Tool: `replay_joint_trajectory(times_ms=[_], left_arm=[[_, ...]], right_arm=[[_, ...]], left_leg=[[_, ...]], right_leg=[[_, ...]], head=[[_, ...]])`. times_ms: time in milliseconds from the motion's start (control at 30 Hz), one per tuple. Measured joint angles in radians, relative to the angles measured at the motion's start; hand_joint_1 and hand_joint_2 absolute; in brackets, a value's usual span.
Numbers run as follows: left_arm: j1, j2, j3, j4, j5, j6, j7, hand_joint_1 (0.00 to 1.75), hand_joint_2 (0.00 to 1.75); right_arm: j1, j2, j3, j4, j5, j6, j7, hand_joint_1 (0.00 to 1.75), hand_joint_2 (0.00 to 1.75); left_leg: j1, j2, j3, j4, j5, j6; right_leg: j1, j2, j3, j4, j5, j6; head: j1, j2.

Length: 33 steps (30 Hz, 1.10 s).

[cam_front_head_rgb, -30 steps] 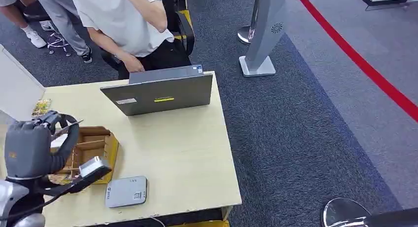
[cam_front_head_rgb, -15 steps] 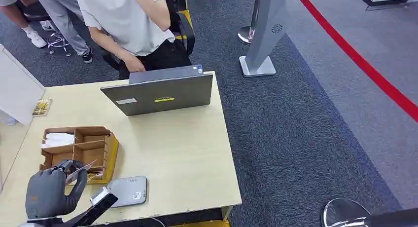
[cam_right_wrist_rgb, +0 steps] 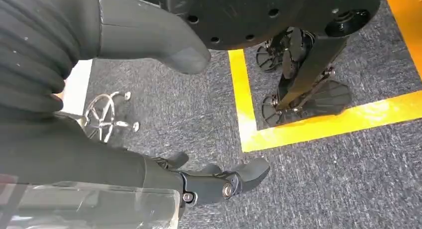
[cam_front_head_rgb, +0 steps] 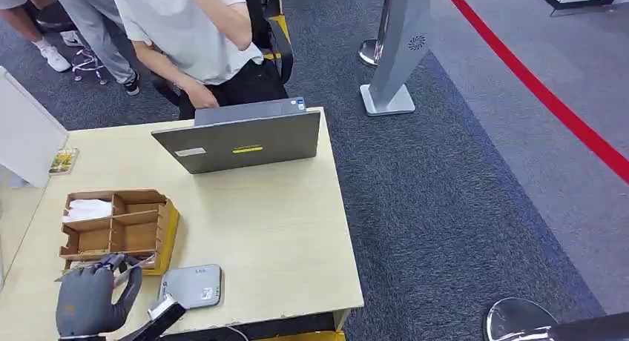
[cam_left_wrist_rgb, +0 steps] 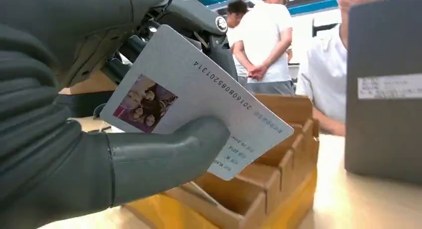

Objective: Pass the card to the sensor for recognition and then transmit it.

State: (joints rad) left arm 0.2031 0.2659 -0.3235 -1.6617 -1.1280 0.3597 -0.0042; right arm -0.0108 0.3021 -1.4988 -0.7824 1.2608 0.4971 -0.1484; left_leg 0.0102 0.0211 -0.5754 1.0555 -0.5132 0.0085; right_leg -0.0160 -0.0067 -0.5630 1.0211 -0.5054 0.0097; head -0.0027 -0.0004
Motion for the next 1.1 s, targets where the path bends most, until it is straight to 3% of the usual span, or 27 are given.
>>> replay_joint_trajectory(times_ms=[533, 867, 1100], left_arm=[[-0.067, 0.017, -0.112, 0.13, 0.024, -0.049, -0.007, 1.75, 1.75], [-0.097, 0.043, -0.17, 0.184, 0.077, -0.119, -0.036, 1.75, 1.75], [-0.105, 0.064, -0.184, 0.188, 0.09, -0.105, -0.041, 1.75, 1.75]], right_arm=[[-0.005, 0.0, 0.0, 0.0, 0.047, 0.011, -0.021, 0.0, 1.75], [-0.007, 0.0, 0.0, -0.002, 0.08, 0.028, -0.031, 0.0, 1.75], [-0.006, 0.0, 0.0, -0.002, 0.082, 0.027, -0.034, 0.0, 1.75]], left_leg=[[0.0, 0.0, 0.0, 0.0, 0.0, 0.0], [0.0, 0.0, 0.001, 0.0, 0.0, 0.0], [0.0, 0.0, 0.001, 0.0, 0.0, -0.001]], right_leg=[[0.0, 0.0, 0.0, 0.0, 0.0, 0.0], [0.0, 0.0, 0.001, 0.0, 0.0, 0.0], [0.0, 0.0, 0.001, 0.001, 0.0, 0.0]], head=[[0.0, 0.0], [0.0, 0.0], [0.0, 0.0]])
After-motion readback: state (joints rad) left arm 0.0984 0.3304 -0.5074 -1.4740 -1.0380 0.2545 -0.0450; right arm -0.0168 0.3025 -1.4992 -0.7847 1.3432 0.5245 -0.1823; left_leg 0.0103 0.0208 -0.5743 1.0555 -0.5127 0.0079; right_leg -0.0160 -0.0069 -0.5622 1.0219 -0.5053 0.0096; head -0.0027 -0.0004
